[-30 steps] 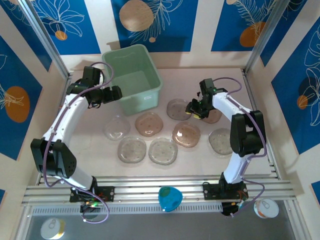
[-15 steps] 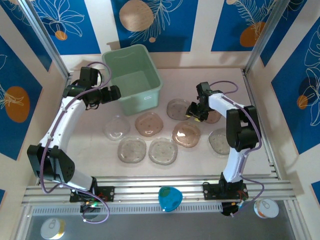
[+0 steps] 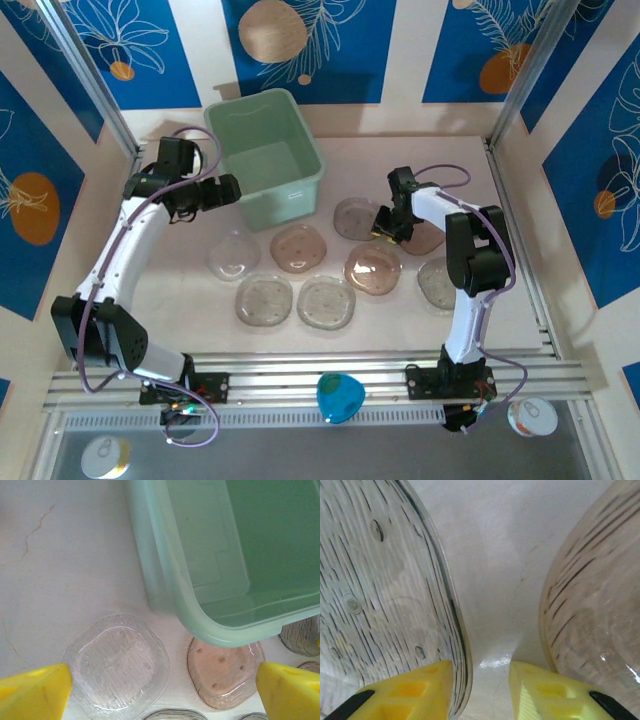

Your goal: Place the plates into the plastic bin on the countertop

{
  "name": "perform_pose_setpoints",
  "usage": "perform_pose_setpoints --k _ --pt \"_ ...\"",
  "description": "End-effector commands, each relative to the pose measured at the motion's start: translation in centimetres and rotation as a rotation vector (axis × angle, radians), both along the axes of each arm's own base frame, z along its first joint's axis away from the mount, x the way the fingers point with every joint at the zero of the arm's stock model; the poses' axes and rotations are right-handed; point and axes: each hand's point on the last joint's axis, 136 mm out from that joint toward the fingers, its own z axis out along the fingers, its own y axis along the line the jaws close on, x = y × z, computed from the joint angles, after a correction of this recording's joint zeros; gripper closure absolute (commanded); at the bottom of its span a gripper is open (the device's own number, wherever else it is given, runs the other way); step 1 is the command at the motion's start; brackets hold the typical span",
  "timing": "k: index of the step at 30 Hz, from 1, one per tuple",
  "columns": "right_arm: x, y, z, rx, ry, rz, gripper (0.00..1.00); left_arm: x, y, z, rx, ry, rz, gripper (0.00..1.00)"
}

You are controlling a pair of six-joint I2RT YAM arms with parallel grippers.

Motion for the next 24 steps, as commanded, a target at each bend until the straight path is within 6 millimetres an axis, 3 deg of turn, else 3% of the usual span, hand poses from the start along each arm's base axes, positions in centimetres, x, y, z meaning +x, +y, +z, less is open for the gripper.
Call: perform_pose_setpoints --k 1,13,24 --pt "0.52 -0.06 -0.62 -0.028 -0.012 -0.015 0.64 -0.87 0.17 0.41 0.016 0.002 0.000 0.05" --pt "0.94 -0.33 -0.66 -0.038 -0.035 -0.041 0.78 -1.07 -0.15 0.41 0.017 0.005 -0.012 0.05" --pt "0.88 -0.28 -0.28 -0.012 -0.065 -0.084 0.83 -0.64 -0.39 1.09 0.022 0.000 -0.025 0.05"
